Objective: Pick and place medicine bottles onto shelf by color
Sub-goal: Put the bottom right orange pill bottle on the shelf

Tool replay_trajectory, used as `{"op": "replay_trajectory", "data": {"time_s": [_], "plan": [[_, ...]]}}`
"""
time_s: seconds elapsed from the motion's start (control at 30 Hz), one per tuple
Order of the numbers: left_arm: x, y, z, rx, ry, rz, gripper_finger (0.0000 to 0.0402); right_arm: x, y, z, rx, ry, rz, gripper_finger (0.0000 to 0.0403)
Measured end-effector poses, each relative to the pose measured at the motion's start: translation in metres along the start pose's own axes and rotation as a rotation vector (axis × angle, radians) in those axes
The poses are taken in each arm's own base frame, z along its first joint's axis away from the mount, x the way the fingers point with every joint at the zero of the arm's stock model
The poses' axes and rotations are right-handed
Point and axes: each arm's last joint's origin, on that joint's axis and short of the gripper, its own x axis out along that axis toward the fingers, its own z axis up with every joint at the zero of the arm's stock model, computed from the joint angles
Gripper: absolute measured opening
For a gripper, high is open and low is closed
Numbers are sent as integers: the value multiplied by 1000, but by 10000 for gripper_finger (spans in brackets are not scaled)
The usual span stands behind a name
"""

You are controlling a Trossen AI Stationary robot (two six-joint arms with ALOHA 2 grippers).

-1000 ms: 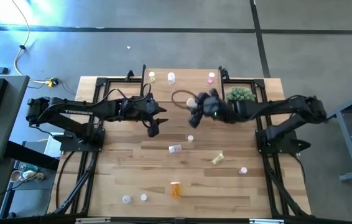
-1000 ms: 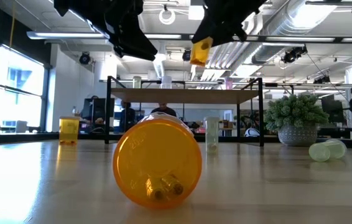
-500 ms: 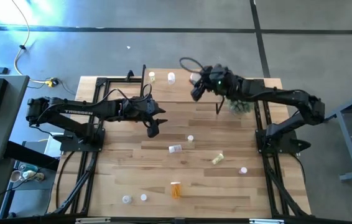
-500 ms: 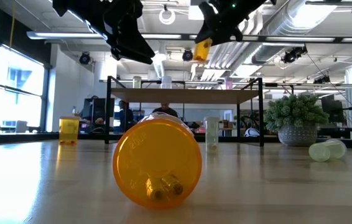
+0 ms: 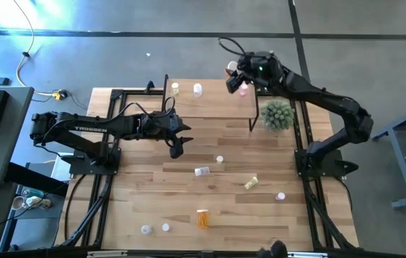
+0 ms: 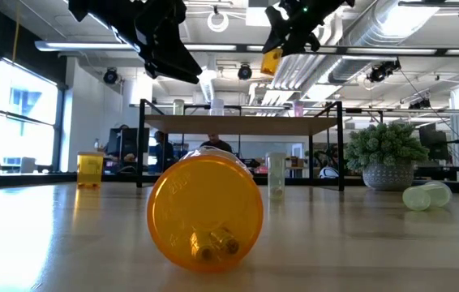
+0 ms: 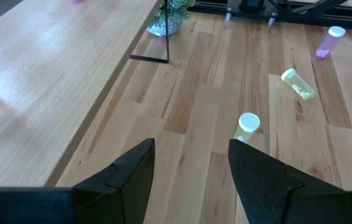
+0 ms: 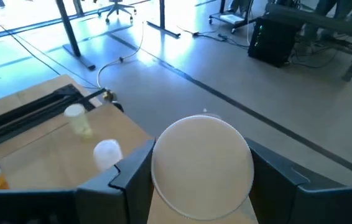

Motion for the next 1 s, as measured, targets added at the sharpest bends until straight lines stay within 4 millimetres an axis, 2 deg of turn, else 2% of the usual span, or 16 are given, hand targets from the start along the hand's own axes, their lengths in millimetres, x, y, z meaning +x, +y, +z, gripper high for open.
{"op": "replay_trajectory", "data": {"time_s": [0.1, 0.2, 0.53, 0.83, 1.0], "plan": [[0, 0, 0, 0, 0, 1, 195, 13, -3, 13, -7, 32, 5, 196], [0, 0, 0, 0, 0, 2, 195, 28, -2, 17, -35, 121, 6, 196], [0, 0, 0, 0, 0, 2, 195, 67, 12, -15, -25, 331, 111, 196], [0, 0, 0, 0, 0, 2, 195, 84, 17, -35, 2, 450, 142, 196], [0, 0, 0, 0, 0, 2, 195, 86, 17, -38, 0, 462, 140, 196]]}}
